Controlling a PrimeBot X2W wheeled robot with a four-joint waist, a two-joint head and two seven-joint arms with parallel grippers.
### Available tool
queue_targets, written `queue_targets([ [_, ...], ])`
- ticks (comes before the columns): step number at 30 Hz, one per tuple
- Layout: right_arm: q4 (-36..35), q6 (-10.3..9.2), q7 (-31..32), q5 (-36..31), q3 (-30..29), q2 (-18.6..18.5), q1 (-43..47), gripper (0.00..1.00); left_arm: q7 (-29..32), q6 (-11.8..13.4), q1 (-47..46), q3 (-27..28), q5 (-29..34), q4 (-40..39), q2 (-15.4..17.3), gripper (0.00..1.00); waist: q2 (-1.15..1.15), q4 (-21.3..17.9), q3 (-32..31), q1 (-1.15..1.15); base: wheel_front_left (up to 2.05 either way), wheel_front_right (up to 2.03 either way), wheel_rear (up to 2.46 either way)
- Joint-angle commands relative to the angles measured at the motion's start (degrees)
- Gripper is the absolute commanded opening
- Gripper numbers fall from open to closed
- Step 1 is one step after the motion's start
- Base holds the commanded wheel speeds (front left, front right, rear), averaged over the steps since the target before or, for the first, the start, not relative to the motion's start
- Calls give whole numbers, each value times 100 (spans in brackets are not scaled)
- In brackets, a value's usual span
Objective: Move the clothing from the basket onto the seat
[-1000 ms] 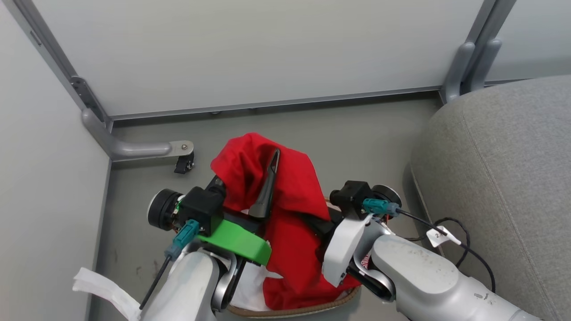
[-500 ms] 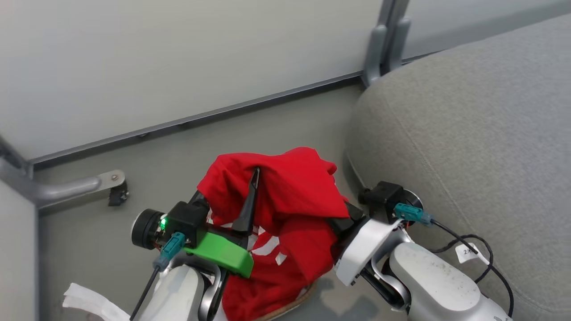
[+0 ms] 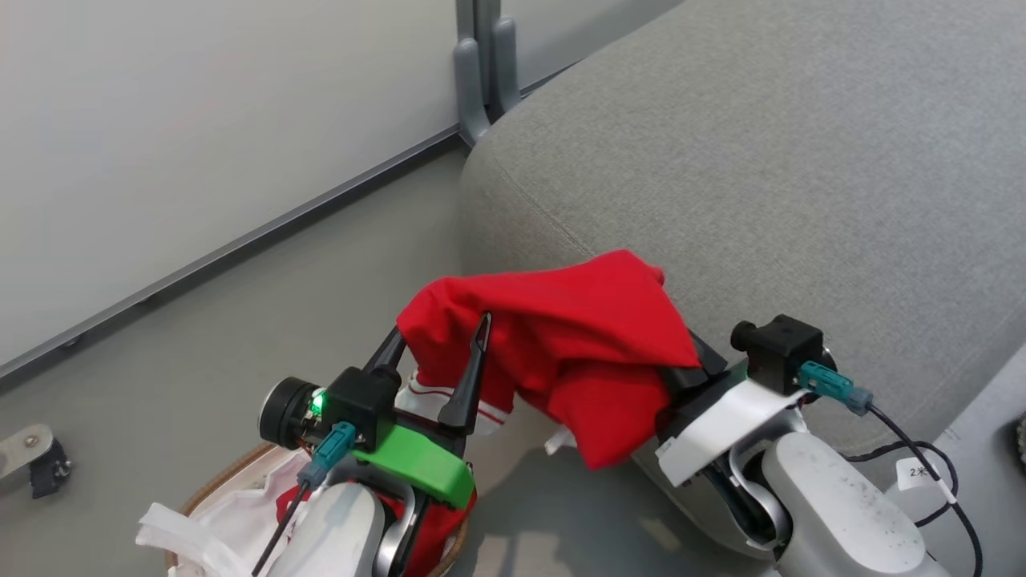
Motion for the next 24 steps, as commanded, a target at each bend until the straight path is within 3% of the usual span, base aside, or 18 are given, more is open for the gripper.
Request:
queue_targets([
  [1, -129, -3, -29, -124, -138, 18, 98, 0, 3, -15, -64, -39, -36, 37, 66, 100, 0, -330, 155, 0, 0, 0, 0],
  [6, -441, -4, -29, -375, -797, -71, 179, 0, 3, -15, -158, -207, -76, 10, 172, 100, 0, -353, 341, 0, 0, 0, 0],
  [11, -516, -4, -29, -611, -1241, -357, -315, 0, 3, -16, -204, -243, -79, -92, 298, 100, 0, -356, 663, 0, 0, 0, 0],
  [19, -42, -4, -29, -876, -1381, -761, -2089, 0, 3, -16, -492, -175, 101, -427, 688, 100, 0, -349, 1632, 0, 0, 0, 0],
  [24, 563, -6, -29, -1304, -1781, -1041, -3208, 0, 3, -16, -914, -444, 201, -692, 918, 100, 0, -64, 2401, 0, 0, 0, 0],
])
